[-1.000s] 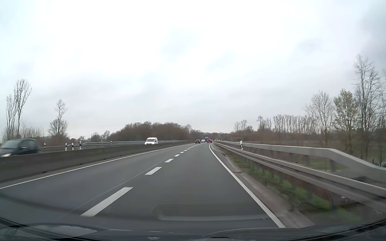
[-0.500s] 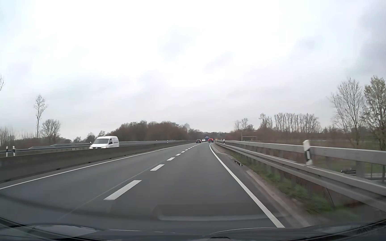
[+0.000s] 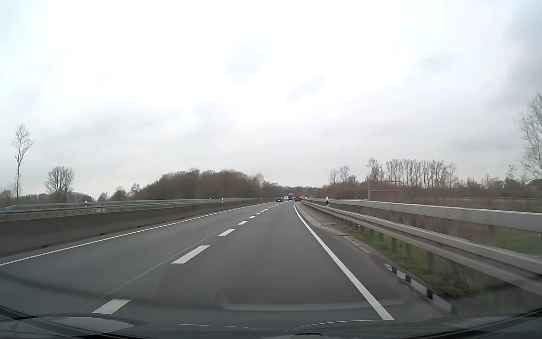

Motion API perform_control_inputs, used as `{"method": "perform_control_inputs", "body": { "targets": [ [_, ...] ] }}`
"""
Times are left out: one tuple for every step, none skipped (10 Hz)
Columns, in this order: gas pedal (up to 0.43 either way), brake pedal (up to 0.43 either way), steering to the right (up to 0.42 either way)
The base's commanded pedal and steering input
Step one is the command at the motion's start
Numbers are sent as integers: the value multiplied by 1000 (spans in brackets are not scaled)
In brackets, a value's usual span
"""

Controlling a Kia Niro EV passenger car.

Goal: Follow the waypoints while adhering to traffic rules and regulations

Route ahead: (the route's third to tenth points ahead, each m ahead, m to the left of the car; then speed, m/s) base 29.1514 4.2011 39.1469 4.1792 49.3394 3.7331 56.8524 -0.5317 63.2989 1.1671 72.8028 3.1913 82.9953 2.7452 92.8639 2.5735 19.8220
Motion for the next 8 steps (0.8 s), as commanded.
{"method": "perform_control_inputs", "body": {
  "targets": [
    [0, 0, 2],
    [0, 0, 2],
    [8, 0, 1],
    [28, 0, 1],
    [39, 0, 1],
    [47, 0, 1],
    [59, 0, 1],
    [59, 0, 1]
  ]
}}
